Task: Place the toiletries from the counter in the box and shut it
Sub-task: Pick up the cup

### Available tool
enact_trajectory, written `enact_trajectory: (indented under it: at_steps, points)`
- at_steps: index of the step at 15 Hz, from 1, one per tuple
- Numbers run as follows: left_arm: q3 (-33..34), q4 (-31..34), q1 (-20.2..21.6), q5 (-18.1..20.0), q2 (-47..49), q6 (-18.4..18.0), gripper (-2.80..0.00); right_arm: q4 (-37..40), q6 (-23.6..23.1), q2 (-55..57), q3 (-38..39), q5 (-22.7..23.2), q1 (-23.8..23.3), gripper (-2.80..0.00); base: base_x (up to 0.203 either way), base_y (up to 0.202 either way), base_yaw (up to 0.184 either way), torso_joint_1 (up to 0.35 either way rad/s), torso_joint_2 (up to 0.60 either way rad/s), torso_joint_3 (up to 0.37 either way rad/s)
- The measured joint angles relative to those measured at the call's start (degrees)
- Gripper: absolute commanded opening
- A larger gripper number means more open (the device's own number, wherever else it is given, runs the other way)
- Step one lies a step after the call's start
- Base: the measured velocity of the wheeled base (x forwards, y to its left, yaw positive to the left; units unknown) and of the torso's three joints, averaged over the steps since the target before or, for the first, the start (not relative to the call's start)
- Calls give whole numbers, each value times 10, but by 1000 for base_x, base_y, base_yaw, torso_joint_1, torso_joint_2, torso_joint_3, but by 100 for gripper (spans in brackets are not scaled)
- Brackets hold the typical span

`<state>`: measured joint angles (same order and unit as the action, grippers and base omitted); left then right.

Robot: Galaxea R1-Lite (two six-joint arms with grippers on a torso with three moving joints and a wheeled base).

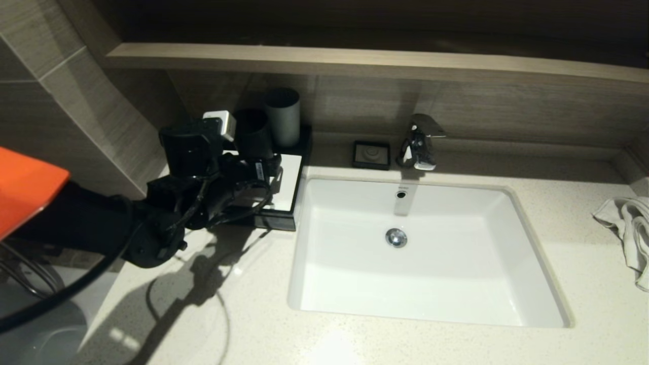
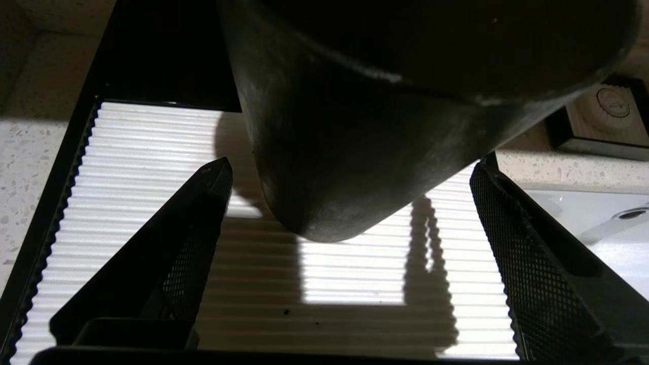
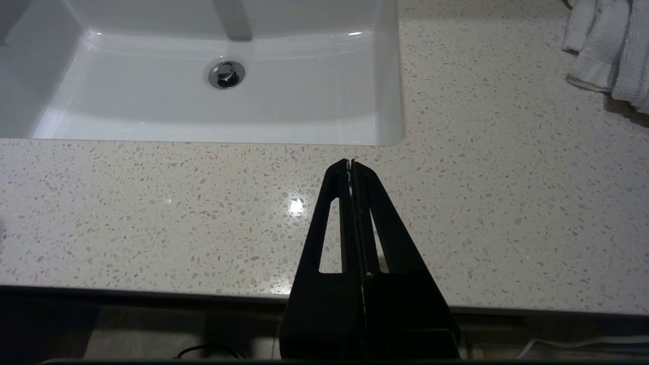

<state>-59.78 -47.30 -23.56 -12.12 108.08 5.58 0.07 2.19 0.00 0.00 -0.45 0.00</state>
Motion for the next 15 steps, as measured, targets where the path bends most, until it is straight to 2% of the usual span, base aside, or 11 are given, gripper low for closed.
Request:
enact_trajectory:
  at_steps: [12,15]
  points:
    - [-20,0,1,4,23,-1,0,0,0,0,0,0,0,-280,0,0,0,0,0,0]
    - [-20,0,1,5,27,-11,0,0,0,0,0,0,0,-280,0,0,0,0,0,0]
